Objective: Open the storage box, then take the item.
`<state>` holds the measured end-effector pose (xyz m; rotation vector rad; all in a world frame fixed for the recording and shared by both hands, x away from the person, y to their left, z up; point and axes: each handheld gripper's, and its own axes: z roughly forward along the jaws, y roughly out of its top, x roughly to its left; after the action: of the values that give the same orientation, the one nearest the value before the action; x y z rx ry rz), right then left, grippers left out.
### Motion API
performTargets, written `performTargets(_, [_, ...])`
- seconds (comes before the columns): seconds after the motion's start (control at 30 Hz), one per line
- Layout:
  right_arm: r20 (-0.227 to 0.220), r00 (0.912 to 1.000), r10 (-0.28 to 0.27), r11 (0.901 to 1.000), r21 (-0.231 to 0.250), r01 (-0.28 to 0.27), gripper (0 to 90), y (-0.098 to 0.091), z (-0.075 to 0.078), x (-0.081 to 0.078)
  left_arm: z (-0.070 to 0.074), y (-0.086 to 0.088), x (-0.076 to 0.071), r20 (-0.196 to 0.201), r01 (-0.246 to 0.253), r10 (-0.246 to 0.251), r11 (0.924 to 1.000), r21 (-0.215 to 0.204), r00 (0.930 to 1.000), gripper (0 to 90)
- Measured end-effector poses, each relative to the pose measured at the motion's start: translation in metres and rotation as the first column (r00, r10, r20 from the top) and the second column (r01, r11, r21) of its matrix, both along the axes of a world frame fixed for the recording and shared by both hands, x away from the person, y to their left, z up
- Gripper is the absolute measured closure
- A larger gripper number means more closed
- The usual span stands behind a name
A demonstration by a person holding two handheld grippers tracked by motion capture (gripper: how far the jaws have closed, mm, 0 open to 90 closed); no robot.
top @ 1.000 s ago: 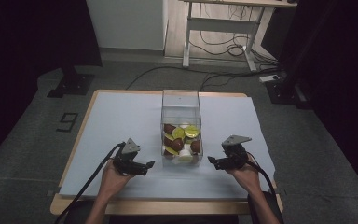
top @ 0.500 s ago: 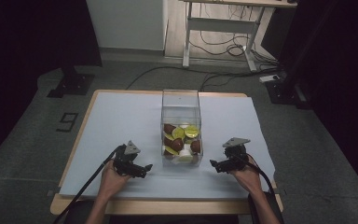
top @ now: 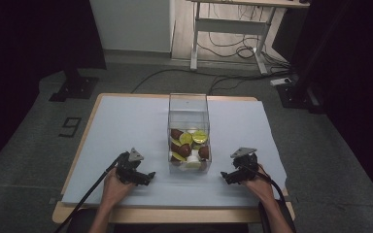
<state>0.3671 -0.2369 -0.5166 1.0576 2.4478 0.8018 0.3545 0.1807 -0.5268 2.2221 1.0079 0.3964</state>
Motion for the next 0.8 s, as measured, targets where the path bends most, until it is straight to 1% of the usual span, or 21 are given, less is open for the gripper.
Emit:
performTargets(0.07, [-0.011, 0.9999, 0.006, 1.0000, -0.003, -0.006, 0.0, 0.000, -0.002, 0.000, 0.000, 0.000, 0.000, -0.004, 0.001, -0.001, 1.0000, 0.003, 1.0000, 0.0])
performTargets(0.13, [-0.031, 0.9995, 0.007, 0.9999, -0.011, -0.007, 0.0, 0.000, -0.005, 0.000, -0.001, -0.001, 0.002, -0.019, 0.004, -0.003, 1.0000, 0.009, 0.9998, 0.0])
performTargets(0.23, [-0.051, 0.9987, -0.006, 0.9997, 0.022, 0.007, 0.0, -0.003, -0.007, 0.001, -0.001, -0.001, 0.002, -0.021, 0.001, -0.001, 1.0000, 0.007, 0.9998, 0.0])
performTargets(0.3, [-0.078, 0.9967, -0.022, 0.9980, 0.057, 0.027, 0.0, -0.006, -0.009, 0.002, -0.001, -0.001, 0.002, -0.022, 0.001, -0.001, 1.0000, 0.007, 0.9998, 0.0])
performTargets(0.37, [-0.062, 0.9980, -0.015, 0.9969, 0.076, 0.020, 0.0, -0.008, -0.011, 0.001, -0.001, -0.001, 0.002, -0.022, 0.002, -0.002, 1.0000, 0.006, 0.9997, 0.0])
performTargets(0.57, [-0.050, 0.9987, -0.011, 0.9965, 0.083, 0.015, 0.0, -0.009, -0.012, 0.001, -0.001, -0.001, 0.002, -0.023, 0.001, -0.001, 1.0000, 0.006, 0.9997, 0.0])
performTargets(0.8, [-0.054, 0.9985, -0.007, 0.9969, 0.078, 0.012, 0.0, -0.009, -0.012, 0.001, -0.001, -0.001, 0.002, -0.023, 0.001, -0.001, 1.0000, 0.006, 0.9997, 0.0])
